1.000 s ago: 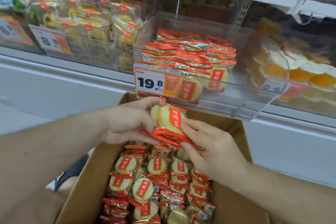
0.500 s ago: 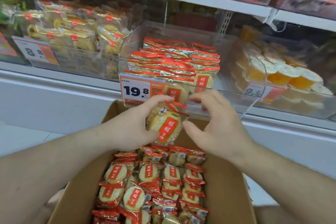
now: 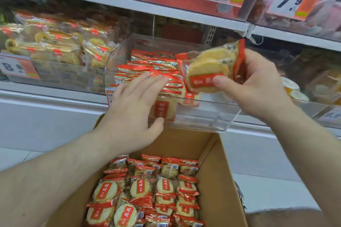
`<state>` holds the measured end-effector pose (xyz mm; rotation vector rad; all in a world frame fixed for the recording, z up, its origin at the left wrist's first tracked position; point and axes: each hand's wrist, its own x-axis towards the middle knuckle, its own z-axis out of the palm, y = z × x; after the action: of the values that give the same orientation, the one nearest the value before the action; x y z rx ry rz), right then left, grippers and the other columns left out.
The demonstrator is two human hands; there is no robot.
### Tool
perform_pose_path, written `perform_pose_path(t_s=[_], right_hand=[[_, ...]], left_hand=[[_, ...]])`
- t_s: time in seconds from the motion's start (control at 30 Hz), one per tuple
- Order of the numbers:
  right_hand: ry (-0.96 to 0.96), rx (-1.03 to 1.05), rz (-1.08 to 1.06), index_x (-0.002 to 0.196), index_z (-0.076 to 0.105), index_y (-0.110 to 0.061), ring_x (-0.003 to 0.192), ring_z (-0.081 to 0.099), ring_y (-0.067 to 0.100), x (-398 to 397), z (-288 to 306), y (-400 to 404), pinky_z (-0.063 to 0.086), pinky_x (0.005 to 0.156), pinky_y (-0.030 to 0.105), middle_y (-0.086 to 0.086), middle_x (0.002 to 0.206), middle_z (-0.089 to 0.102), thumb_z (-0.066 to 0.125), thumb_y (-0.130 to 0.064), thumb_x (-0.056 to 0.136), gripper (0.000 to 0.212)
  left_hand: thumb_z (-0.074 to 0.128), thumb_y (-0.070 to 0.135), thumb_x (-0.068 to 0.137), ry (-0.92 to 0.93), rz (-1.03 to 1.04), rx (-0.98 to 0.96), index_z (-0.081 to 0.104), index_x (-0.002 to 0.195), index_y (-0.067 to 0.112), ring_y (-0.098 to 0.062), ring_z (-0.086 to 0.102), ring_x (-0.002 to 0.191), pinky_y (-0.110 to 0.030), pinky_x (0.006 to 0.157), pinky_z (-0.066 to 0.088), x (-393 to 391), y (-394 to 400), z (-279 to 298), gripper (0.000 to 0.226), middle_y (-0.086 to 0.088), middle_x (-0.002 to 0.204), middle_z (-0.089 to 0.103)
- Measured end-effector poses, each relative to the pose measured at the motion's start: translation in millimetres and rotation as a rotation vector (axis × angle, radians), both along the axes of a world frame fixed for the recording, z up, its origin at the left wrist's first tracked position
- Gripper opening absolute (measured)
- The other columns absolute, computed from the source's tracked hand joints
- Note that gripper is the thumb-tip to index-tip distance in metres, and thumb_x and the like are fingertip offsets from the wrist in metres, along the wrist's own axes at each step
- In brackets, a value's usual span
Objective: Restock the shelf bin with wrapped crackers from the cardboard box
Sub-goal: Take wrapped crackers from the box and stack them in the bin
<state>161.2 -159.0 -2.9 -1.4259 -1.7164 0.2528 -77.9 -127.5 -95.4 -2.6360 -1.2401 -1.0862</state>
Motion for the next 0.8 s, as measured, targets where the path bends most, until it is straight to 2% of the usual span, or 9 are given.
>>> perform_pose_path(t_s=[0.07,0.13,0.23,0.3,0.4,0.47,0.57,0.67,0.8], right_hand=[[-0.115,0.003,-0.046,0.113,0.063,-0.023,0.095,0.067,0.008,15,27,9,0.053,0.09,0.029,-0.007,0.103,0.07,0.078,-0.023,0.08,0.036],[-0.36,-0.086,-0.091,0.109,0.065,-0.02,0.093,0.064,0.014,23,38,22,0.048,0.087,0.03,-0.005,0.099,0.068,0.079,-0.028,0.078,0.034],[-0.703,-0.271,-0.078,0.095,0.062,-0.021,0.087,0.058,0.02,23,31,46,0.039,0.073,0.028,-0.004,0.09,0.061,0.08,-0.035,0.076,0.03],[-0.832,-0.378,-0.047,0.093,0.062,-0.018,0.082,0.056,0.02,19,17,61,0.039,0.07,0.03,-0.002,0.089,0.063,0.08,-0.038,0.075,0.032],[-0.892,-0.449,0.018,0.084,0.057,-0.02,0.077,0.051,0.018,9,-7,79,0.034,0.065,0.029,-0.008,0.079,0.056,0.078,-0.036,0.077,0.027],[-0.895,-0.424,0.056,0.091,0.059,-0.02,0.085,0.053,0.02,4,-19,87,0.038,0.07,0.03,-0.009,0.083,0.056,0.077,-0.032,0.078,0.025],[-0.792,-0.398,0.015,0.12,0.055,-0.02,0.099,0.055,0.019,1,-26,93,0.048,0.083,0.033,-0.005,0.108,0.059,0.081,-0.031,0.074,0.053],[-0.76,-0.364,-0.099,0.111,0.049,-0.027,0.095,0.05,0.019,1,-28,95,0.047,0.078,0.033,-0.004,0.104,0.046,0.086,-0.042,0.066,0.061],[-0.866,-0.284,-0.175,0.115,0.058,-0.026,0.103,0.048,0.022,-2,-31,95,0.049,0.083,0.038,0.0,0.107,0.041,0.083,-0.054,0.066,0.062]], left_hand=[[0.058,0.037,0.072,0.169,0.08,0.038,0.029,0.149,0.022,-0.024,0.022,0.146,-0.044,0.112,0.013,2,7,-8,0.083,0.0,0.155,0.034],[0.057,0.036,0.07,0.272,0.09,0.011,0.03,0.148,0.022,-0.029,0.022,0.146,-0.054,0.112,0.019,5,9,-17,0.084,-0.002,0.156,0.034],[0.057,0.034,0.067,0.317,0.101,0.011,0.038,0.143,0.022,-0.03,0.028,0.144,-0.058,0.111,0.022,6,11,-22,0.079,-0.002,0.154,0.038],[0.057,0.033,0.067,0.307,0.111,0.017,0.041,0.142,0.022,-0.029,0.029,0.143,-0.055,0.112,0.017,5,11,-21,0.077,-0.001,0.154,0.038],[0.057,0.033,0.067,0.313,0.121,0.031,0.042,0.141,0.022,-0.029,0.03,0.142,-0.052,0.113,0.012,5,10,-24,0.077,-0.001,0.153,0.039],[0.057,0.032,0.067,0.318,0.122,0.034,0.042,0.141,0.022,-0.029,0.031,0.142,-0.052,0.113,0.011,5,10,-25,0.076,-0.002,0.153,0.039],[0.058,0.031,0.066,0.331,0.12,0.039,0.04,0.141,0.023,-0.029,0.031,0.142,-0.051,0.113,0.011,3,10,-25,0.077,-0.002,0.153,0.039],[0.058,0.032,0.065,0.344,0.115,0.038,0.037,0.142,0.023,-0.028,0.029,0.143,-0.056,0.114,0.017,2,10,-26,0.08,-0.001,0.154,0.037],[0.058,0.032,0.066,0.345,0.111,0.04,0.037,0.142,0.023,-0.026,0.025,0.144,-0.057,0.114,0.019,0,11,-26,0.079,-0.001,0.155,0.035]])
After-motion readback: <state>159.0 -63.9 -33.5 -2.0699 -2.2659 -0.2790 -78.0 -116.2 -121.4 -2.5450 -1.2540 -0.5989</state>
